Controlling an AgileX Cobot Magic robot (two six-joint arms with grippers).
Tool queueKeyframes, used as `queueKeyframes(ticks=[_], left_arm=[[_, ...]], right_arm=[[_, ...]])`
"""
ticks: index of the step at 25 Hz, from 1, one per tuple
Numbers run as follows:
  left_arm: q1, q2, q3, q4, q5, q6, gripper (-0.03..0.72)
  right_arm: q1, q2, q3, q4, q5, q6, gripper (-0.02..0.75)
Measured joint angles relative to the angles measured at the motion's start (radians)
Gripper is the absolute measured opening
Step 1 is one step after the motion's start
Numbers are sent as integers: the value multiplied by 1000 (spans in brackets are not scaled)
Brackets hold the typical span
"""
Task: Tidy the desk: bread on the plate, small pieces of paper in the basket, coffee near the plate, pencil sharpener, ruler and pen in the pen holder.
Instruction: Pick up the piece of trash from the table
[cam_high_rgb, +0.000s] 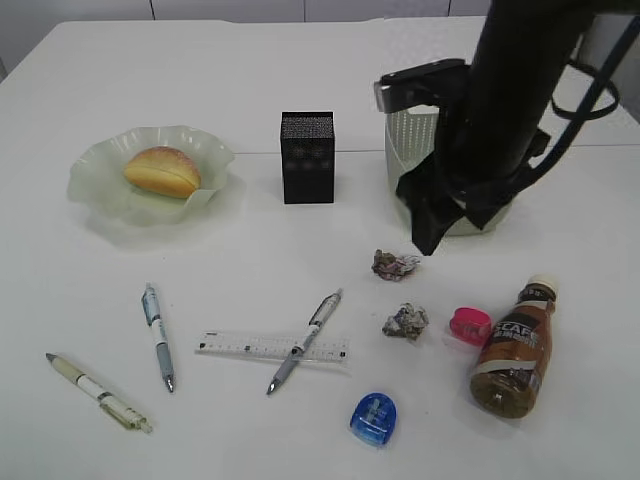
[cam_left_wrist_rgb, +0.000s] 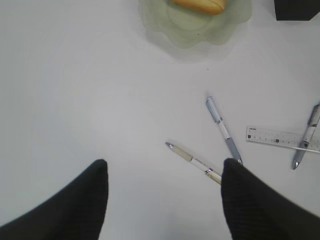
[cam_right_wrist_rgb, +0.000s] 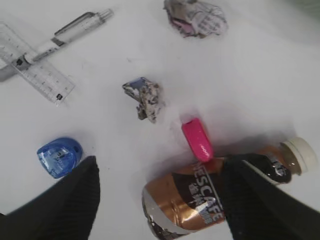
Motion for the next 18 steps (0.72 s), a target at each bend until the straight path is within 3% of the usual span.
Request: queueKeyframes(ticks=[5, 18], left_arm=[[0, 0, 0, 0, 0, 0, 506], [0, 0, 0, 0, 0, 0, 506]], right_arm=[[45, 65, -2, -6, -23, 2, 574], [48, 213, -4, -12, -89, 10, 574]])
